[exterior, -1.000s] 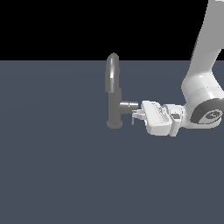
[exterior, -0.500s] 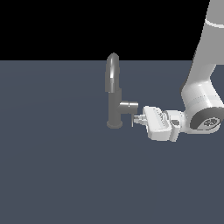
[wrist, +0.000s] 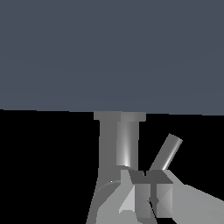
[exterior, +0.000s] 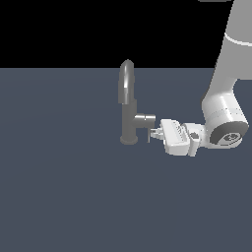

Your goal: Turn on the faucet by rotating a designated handle.

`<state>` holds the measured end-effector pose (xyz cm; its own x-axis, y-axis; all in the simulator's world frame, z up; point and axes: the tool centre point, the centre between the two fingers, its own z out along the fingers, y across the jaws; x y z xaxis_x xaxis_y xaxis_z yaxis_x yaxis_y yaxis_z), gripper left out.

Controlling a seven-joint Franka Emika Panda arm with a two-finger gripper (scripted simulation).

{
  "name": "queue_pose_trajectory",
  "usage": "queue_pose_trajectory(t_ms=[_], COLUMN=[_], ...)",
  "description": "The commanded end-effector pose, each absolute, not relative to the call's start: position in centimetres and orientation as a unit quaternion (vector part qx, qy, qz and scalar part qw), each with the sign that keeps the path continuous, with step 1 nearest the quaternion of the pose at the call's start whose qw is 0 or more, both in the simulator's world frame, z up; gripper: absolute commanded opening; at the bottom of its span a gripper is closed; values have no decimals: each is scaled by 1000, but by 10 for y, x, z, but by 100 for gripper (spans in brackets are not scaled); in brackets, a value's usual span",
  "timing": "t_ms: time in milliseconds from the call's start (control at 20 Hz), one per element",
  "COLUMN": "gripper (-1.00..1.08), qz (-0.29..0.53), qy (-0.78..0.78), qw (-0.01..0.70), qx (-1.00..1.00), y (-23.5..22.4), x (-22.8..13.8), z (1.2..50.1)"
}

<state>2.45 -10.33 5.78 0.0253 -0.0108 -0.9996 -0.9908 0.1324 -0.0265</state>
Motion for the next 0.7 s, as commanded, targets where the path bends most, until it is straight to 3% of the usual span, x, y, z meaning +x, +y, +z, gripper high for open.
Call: queue_pose_trajectory(t_ms=[0, 650], gripper=[-100, -100], qz=[463, 470], qy=[528, 529], qw=[533, 528], qx=[-472, -469], y=[-96, -92], x=[28, 52], z=[49, 35])
